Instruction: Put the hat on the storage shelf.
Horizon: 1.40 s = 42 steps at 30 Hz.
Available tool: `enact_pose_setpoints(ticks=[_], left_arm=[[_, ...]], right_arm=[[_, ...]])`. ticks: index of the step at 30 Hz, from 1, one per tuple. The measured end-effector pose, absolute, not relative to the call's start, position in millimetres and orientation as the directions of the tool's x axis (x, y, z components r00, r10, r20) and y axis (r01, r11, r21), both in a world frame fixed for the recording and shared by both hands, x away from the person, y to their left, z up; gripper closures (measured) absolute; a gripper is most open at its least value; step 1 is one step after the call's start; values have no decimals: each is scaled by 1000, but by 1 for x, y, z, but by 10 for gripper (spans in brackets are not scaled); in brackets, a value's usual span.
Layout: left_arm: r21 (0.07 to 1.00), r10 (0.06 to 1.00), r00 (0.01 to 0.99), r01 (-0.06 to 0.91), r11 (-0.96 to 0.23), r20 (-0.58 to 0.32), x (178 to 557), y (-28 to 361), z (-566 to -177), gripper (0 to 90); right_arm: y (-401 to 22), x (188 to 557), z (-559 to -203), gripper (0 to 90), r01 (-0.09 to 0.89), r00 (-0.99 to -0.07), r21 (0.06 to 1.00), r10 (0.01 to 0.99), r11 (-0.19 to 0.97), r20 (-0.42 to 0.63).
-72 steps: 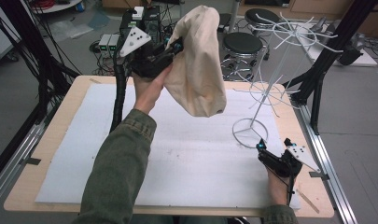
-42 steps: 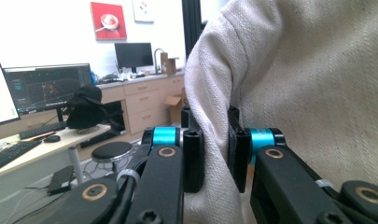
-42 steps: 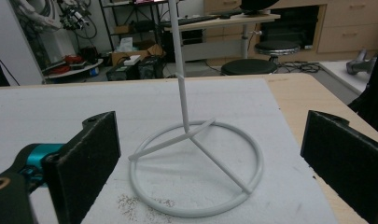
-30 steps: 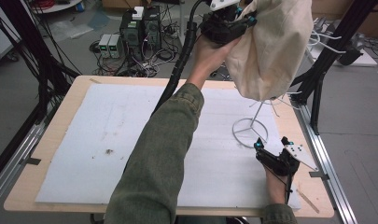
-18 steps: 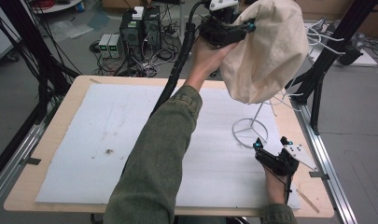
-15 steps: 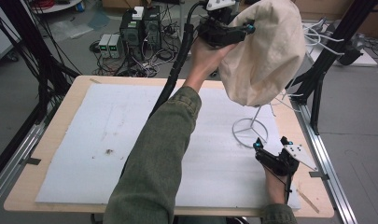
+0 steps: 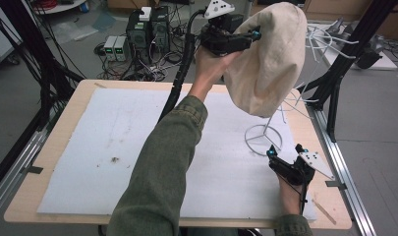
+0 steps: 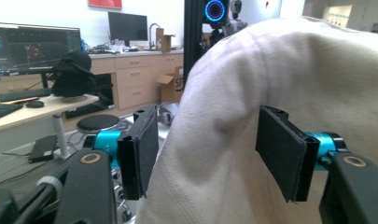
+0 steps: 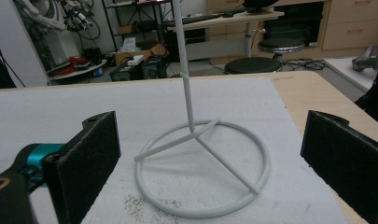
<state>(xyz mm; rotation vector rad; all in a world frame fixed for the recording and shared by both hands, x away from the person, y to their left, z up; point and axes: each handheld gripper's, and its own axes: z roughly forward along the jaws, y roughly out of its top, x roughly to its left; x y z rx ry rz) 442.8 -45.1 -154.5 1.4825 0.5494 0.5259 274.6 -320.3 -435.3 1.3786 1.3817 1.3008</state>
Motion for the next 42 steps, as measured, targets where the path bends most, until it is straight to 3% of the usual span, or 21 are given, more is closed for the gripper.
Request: enact_pose_setpoints(ticks=[14, 28, 42], left_arm=[[1000, 657, 754, -8, 1, 5, 430, -7, -169, 274], [999, 703, 711, -37, -4, 29, 397, 64, -202, 258], [996, 737, 671, -90, -25, 79, 356, 112, -222, 247]], right_arm=[[-320, 272, -435, 38, 189, -109, 973, 982, -135, 157], [-321, 268, -436, 38, 198, -100, 971, 983, -132, 154], [-314, 270, -436, 38, 206, -110, 970, 983, -126, 150]])
